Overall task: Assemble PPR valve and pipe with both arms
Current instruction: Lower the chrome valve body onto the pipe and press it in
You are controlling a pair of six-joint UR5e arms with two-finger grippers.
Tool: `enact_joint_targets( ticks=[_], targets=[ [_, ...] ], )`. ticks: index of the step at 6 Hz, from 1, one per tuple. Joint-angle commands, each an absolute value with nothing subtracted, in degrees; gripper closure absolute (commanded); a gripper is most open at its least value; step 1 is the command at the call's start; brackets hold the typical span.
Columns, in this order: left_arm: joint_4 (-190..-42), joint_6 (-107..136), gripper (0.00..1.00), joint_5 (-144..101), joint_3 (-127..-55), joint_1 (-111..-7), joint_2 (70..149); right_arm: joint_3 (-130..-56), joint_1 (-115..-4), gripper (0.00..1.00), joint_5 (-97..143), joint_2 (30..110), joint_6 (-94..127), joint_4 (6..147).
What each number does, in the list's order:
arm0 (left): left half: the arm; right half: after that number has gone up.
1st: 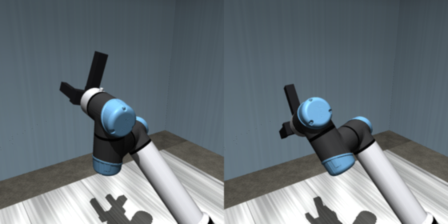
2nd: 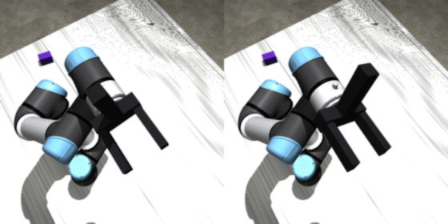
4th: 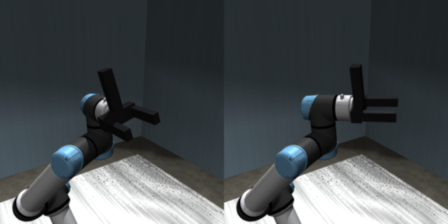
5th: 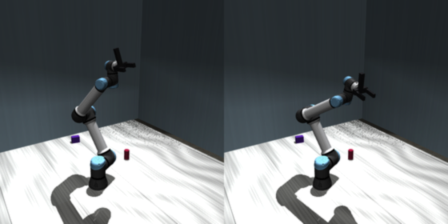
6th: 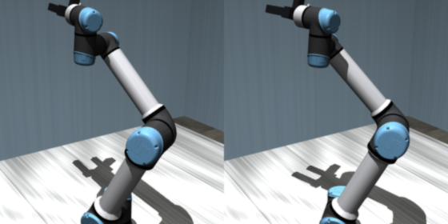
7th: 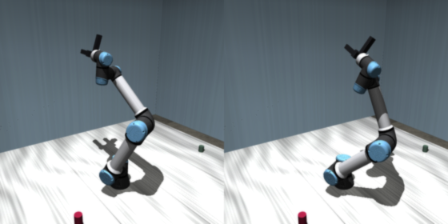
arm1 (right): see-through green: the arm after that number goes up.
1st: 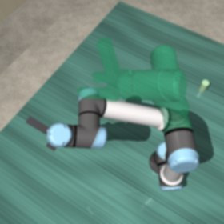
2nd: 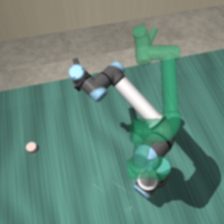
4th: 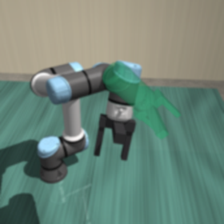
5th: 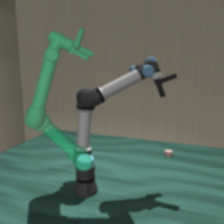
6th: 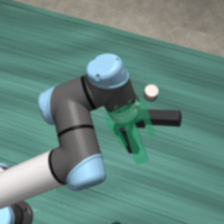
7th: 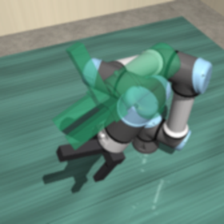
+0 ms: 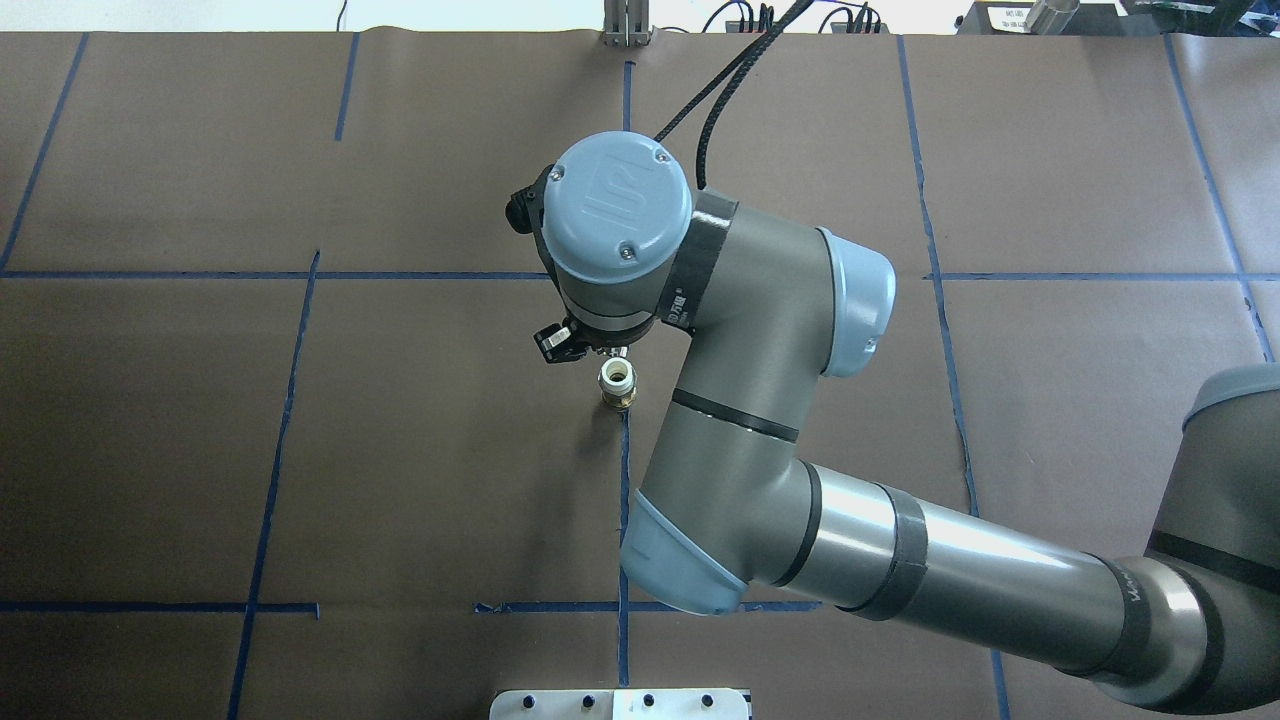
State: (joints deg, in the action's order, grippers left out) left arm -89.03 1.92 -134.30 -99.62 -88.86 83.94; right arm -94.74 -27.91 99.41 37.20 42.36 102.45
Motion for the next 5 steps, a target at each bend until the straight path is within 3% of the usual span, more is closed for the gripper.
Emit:
enact_joint_targets(
  ticks=[1,5],
  targets=[
    [-89.0,1.9,0.00,-134.3,-99.8,-88.9,83.9,-94.5,-27.4,1.00,99.3,37.4,42.4,104.1],
    [-89.0,1.8,0.00,-134.3,-99.8,-88.9,83.9,-94.0,-25.8,1.00,99.2,37.7,42.4,104.1]
  ],
)
